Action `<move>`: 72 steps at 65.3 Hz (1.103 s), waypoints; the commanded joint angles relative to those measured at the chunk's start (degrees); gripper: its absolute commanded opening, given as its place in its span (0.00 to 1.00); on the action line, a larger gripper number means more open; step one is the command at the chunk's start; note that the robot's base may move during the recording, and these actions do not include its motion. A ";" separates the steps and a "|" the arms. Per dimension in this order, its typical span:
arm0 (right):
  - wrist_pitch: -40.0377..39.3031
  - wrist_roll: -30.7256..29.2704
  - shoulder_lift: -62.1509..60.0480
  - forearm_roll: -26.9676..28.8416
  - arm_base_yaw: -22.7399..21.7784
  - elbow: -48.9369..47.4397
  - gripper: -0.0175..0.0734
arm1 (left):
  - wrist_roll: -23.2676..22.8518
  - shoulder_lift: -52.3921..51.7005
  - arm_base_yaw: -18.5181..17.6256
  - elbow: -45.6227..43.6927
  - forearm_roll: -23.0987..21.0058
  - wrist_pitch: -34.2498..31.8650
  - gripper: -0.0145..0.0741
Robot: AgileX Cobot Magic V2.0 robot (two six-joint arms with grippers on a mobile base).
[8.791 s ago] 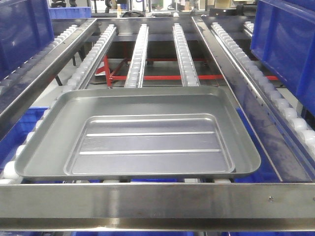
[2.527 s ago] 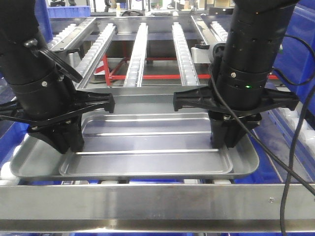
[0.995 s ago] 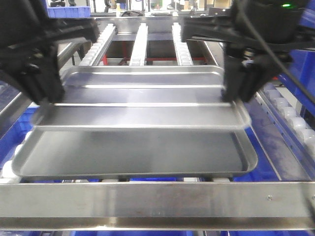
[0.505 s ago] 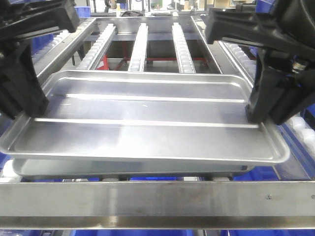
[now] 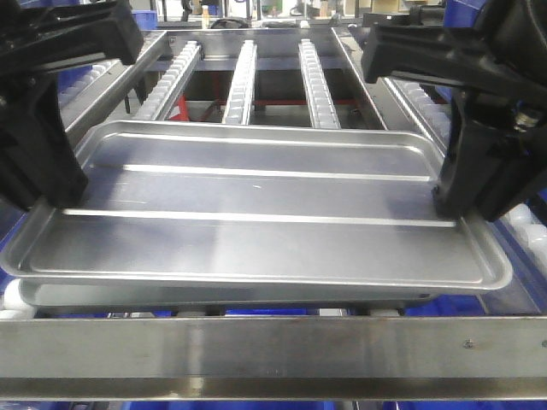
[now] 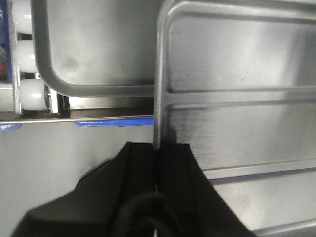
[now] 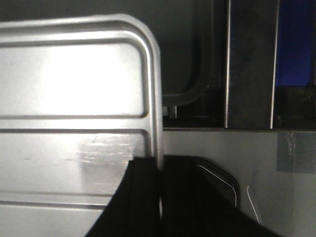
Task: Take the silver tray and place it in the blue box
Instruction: 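Lift the gripped tray up off the rollers with both grippers, then hold the tray level with both grippers while the base turns away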
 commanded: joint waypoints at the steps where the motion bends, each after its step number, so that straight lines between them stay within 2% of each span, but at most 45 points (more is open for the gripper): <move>1: 0.64 0.18 -1.72 -3.55 -0.30 -1.18 0.26 | -0.12 -1.64 -0.24 -1.17 2.57 1.08 0.05; 72: 0.81 0.18 -1.72 -3.55 -0.30 -1.18 0.26 | -0.12 -1.64 -0.24 -1.17 2.57 1.08 0.05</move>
